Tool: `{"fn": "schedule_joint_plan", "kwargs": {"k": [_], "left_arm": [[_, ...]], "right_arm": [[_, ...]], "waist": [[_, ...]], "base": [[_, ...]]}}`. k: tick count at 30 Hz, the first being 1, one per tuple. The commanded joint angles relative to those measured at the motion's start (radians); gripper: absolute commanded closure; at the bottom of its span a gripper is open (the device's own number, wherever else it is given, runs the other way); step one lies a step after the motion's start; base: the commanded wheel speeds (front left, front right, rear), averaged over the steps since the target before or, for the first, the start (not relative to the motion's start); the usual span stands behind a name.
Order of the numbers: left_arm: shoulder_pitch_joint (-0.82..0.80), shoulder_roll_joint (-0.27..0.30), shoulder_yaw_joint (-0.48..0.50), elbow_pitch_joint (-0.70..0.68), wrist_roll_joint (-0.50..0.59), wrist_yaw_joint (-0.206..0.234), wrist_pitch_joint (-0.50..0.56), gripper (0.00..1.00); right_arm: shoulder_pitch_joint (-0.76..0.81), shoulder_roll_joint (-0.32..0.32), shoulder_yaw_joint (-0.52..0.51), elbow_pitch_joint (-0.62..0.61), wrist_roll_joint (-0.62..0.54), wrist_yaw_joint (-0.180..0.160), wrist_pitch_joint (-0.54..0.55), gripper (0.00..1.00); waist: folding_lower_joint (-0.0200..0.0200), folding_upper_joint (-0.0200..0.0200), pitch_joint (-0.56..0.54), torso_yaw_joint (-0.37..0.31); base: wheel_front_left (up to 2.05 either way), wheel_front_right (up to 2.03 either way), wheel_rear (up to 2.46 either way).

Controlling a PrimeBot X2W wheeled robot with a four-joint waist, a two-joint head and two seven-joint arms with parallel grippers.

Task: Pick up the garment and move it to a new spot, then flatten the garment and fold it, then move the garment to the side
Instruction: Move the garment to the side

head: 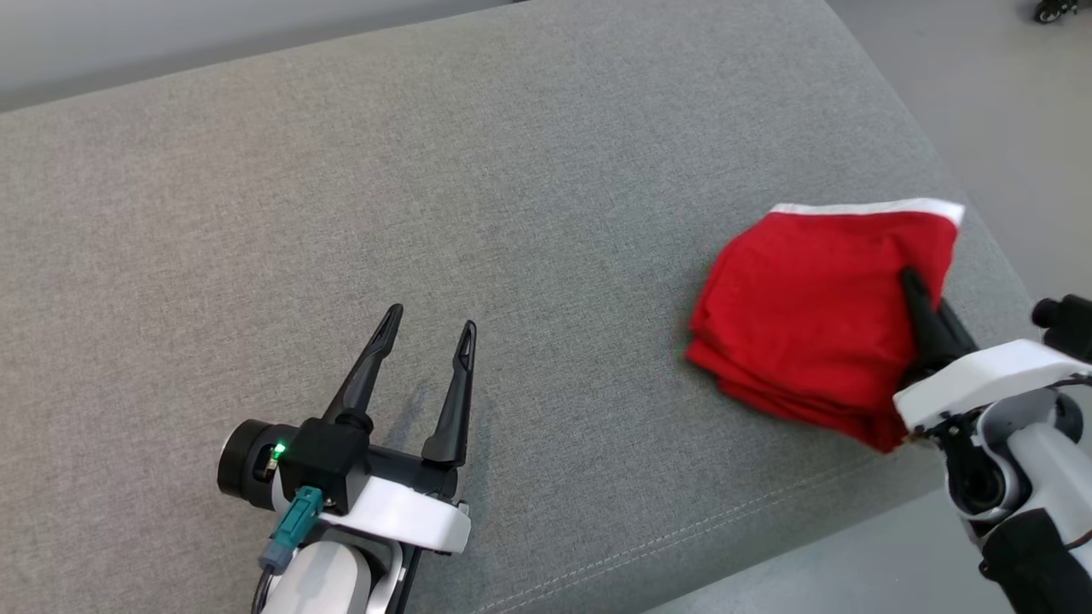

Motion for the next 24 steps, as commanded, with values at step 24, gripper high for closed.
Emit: {"fn": "schedule_joint_plan", "kwargs": {"k": [24], "left_arm": [[-0.150,0.002,-0.004,-0.133,0.058,-0.021,-0.006,0.00]], "right_arm": [[-0.518,0.019,-0.398,0.109,-0.094,0.000,-0.015,1.00]], "waist": [[0.0000,0.0000,0.295,0.168]], "base": [[0.00,0.00,0.00]]}}
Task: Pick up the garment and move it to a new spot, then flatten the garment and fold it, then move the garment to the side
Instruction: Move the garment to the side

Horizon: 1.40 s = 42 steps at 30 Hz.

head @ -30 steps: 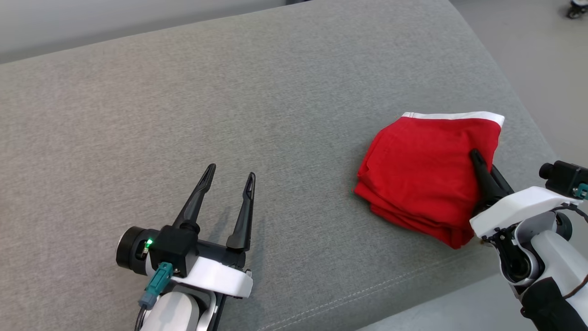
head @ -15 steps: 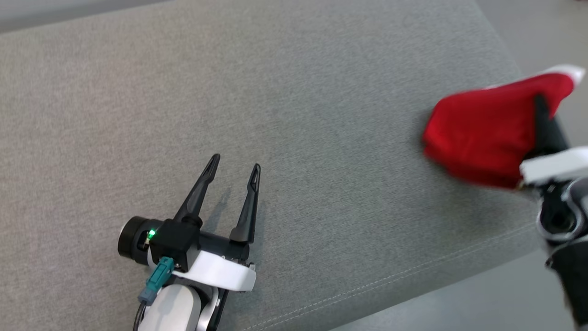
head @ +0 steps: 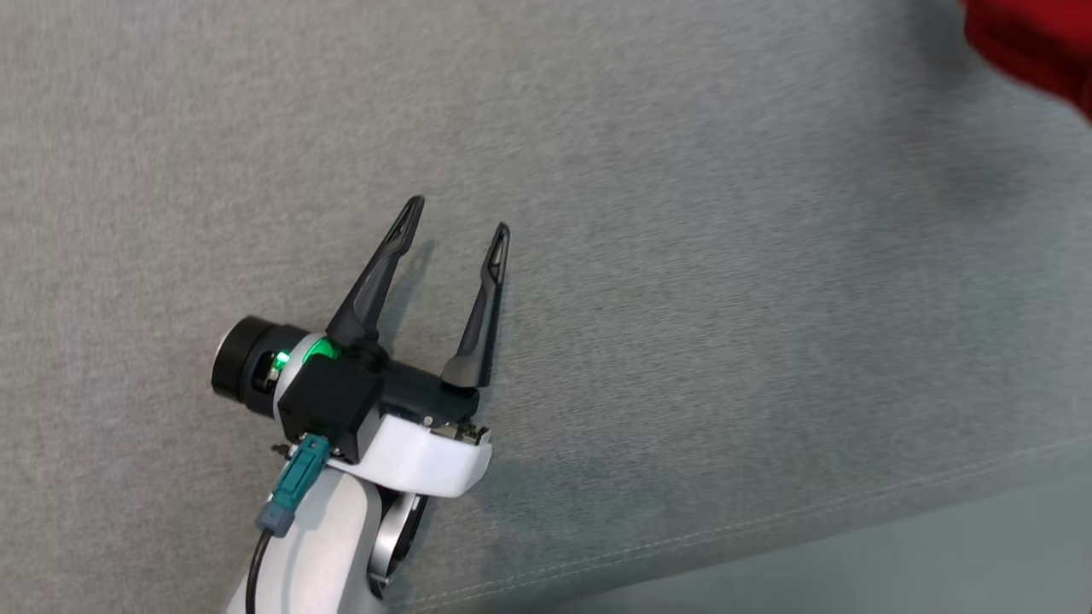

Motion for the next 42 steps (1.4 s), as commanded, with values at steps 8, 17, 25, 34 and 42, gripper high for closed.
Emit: {"fn": "schedule_joint_plan", "kwargs": {"k": [8,17,25,34,42], "left_arm": [[-0.070,0.004,-0.001,-0.047,0.034,-0.006,-0.006,0.00],[-0.105,0.014,-0.009,-0.047,0.052,-0.002,-0.006,0.00],[-0.115,0.041,-0.016,-0.040,0.056,-0.006,0.004,0.00],[-0.125,0.058,-0.025,-0.057,0.049,-0.006,0.026,0.00],[-0.112,0.049,-0.028,-0.034,0.021,0.003,0.014,0.00]], "right_arm": [[-0.243,-0.019,-0.076,0.064,-0.053,0.000,-0.013,1.00],[-0.317,-0.036,-0.222,0.096,-0.171,0.000,-0.013,1.00],[-0.192,-0.010,-0.382,0.188,-0.299,0.000,-0.013,1.00],[-0.157,-0.015,-0.624,0.321,-0.584,0.000,-0.013,0.00],[-0.131,-0.013,-0.796,0.306,-0.909,0.000,-0.013,0.00]], "waist": [[0.0000,0.0000,0.163,0.137],[0.0000,0.0000,0.231,0.140],[0.0000,0.0000,0.217,0.024],[0.0000,0.0000,0.212,0.016],[0.0000,0.0000,0.137,0.022]], "base": [[0.00,0.00,0.00],[0.00,0.00,0.00],[0.00,0.00,0.00],[0.00,0.00,0.00],[0.00,0.00,0.00]]}}
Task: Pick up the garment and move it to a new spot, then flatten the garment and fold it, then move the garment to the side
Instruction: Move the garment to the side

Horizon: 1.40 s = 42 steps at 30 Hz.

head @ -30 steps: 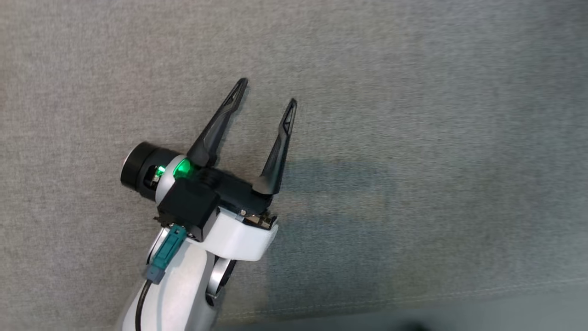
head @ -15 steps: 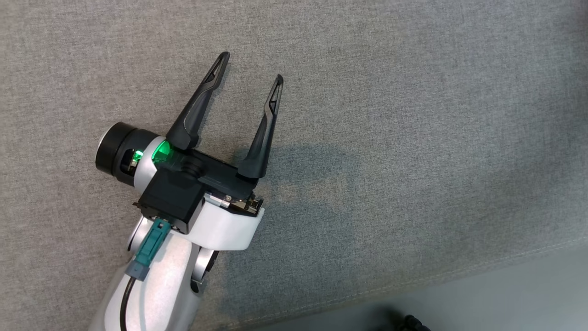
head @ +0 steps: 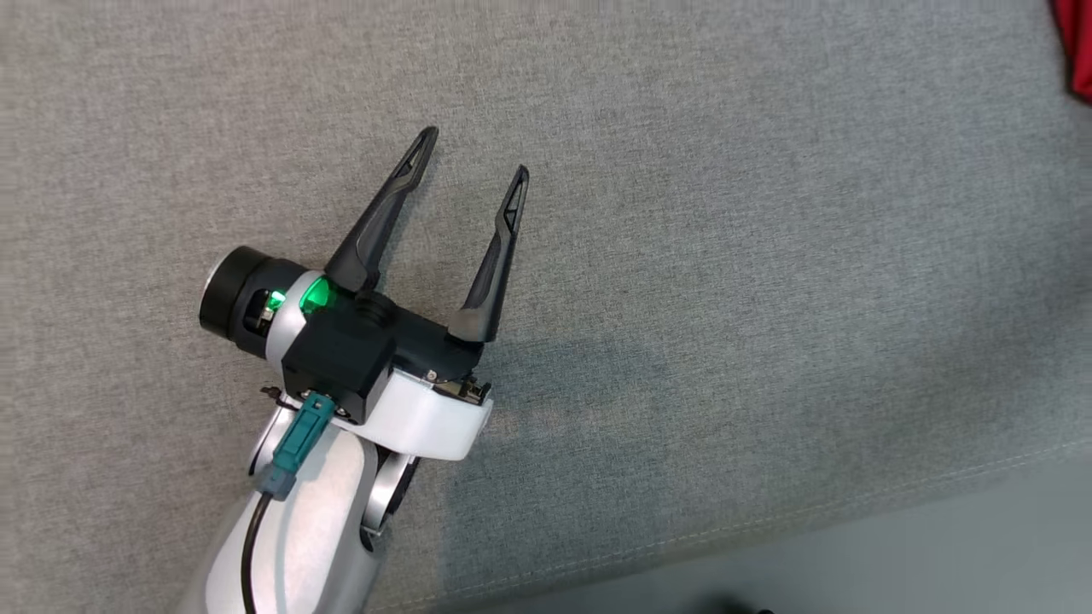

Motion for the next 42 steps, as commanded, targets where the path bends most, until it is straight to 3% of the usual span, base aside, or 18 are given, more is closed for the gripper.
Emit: {"fn": "schedule_joint_plan", "kwargs": {"k": [1,3,9,17,22,25,26,36,42], "left_arm": [[0.020,0.006,0.022,-0.016,-0.010,0.011,0.002,0.00],[0.030,0.000,0.031,0.002,-0.023,0.027,-0.004,0.00],[0.065,-0.022,0.067,0.050,-0.079,0.088,-0.012,0.00],[0.130,-0.036,0.102,0.087,-0.162,0.122,-0.016,0.00],[0.188,-0.038,0.138,0.097,-0.196,0.116,-0.016,0.00],[0.209,-0.038,0.157,0.101,-0.201,0.106,-0.016,0.00],[0.244,-0.039,0.192,0.107,-0.202,0.082,-0.016,0.00],[0.319,-0.039,0.235,0.103,-0.191,0.068,-0.016,0.00],[0.374,-0.039,0.240,0.090,-0.186,0.047,-0.016,0.00]], "right_arm": [[-0.003,0.001,0.004,-0.043,-0.022,0.000,-0.006,0.00],[-0.009,0.052,0.033,-0.095,-0.053,0.000,-0.006,0.00],[0.076,0.103,0.185,-0.166,-0.055,0.000,-0.006,0.00],[0.272,0.122,0.489,-0.278,0.149,0.000,-0.006,0.00],[0.410,0.107,0.702,-0.377,0.296,0.000,-0.006,0.00],[0.463,0.097,0.765,-0.420,0.342,0.000,-0.006,0.00],[0.558,0.086,0.845,-0.501,0.386,0.000,-0.006,0.00],[0.766,0.084,0.917,-0.674,0.377,0.000,-0.006,0.00],[0.890,0.093,0.907,-0.774,0.322,0.000,-0.006,0.00]], "waist": [[0.0000,0.0000,-0.022,0.004],[0.0000,0.0000,-0.060,0.012],[0.0000,0.0000,-0.151,0.050],[0.0000,0.0000,-0.302,0.116],[0.0000,0.0000,-0.399,0.145],[0.0000,0.0000,-0.433,0.152],[0.0000,0.0000,-0.496,0.164],[0.0000,0.0000,-0.613,0.187],[0.0000,0.0000,-0.659,0.194]], "base": [[0.00,0.00,0.00],[0.00,0.00,0.00],[0.00,0.00,0.00],[0.00,0.00,0.00],[0.00,0.00,0.00],[0.00,0.00,0.00],[0.00,0.00,0.00],[0.00,0.00,0.00],[0.00,0.00,0.00]]}}
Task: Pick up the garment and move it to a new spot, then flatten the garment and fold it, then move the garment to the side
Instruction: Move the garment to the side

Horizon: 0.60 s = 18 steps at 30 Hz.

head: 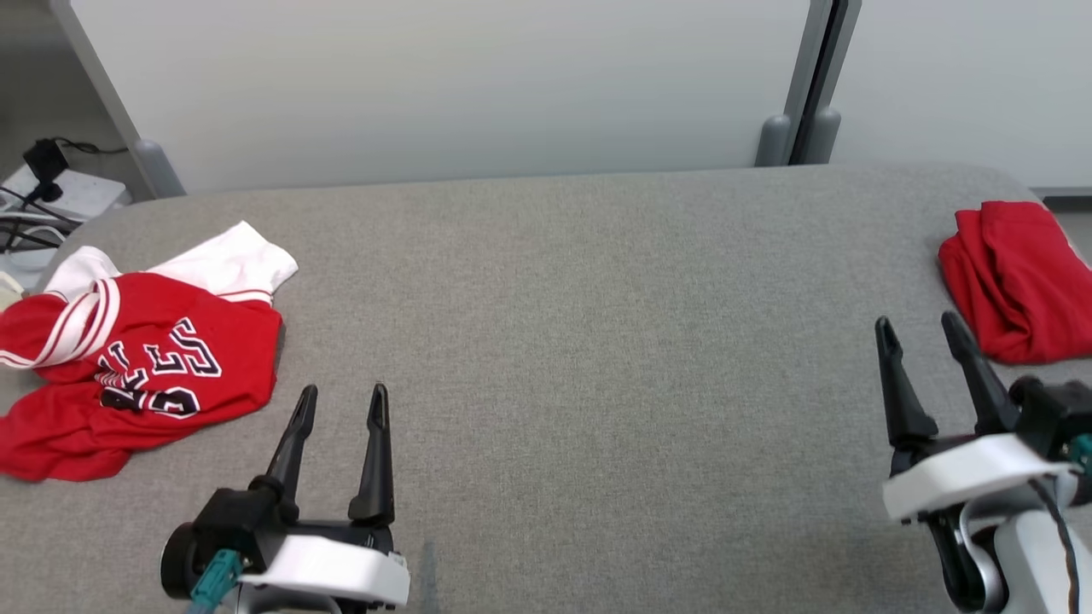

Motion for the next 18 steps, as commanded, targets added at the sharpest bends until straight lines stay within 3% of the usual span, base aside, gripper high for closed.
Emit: {"fn": "schedule_joint_plan", "kwargs": {"k": [1,9,18], "left_arm": [[-0.011,0.005,0.036,-0.031,0.016,-0.010,-0.006,0.00],[0.046,0.005,0.045,-0.078,0.053,-0.011,-0.006,0.00],[0.101,0.005,0.043,-0.107,0.058,-0.017,-0.006,0.00]], "right_arm": [[0.019,-0.001,0.010,-0.055,-0.023,0.000,-0.006,0.00],[0.175,0.032,-0.013,-0.190,-0.052,0.000,-0.006,0.00],[0.236,0.049,0.008,-0.232,-0.054,0.000,-0.006,0.00]], "waist": [[0.0000,-0.0001,-0.017,0.004],[0.0000,-0.0001,-0.041,-0.005],[0.0000,-0.0001,-0.047,-0.029]], "base": [[0.00,0.00,0.00],[0.00,0.00,0.00],[0.00,0.00,0.00]]}}
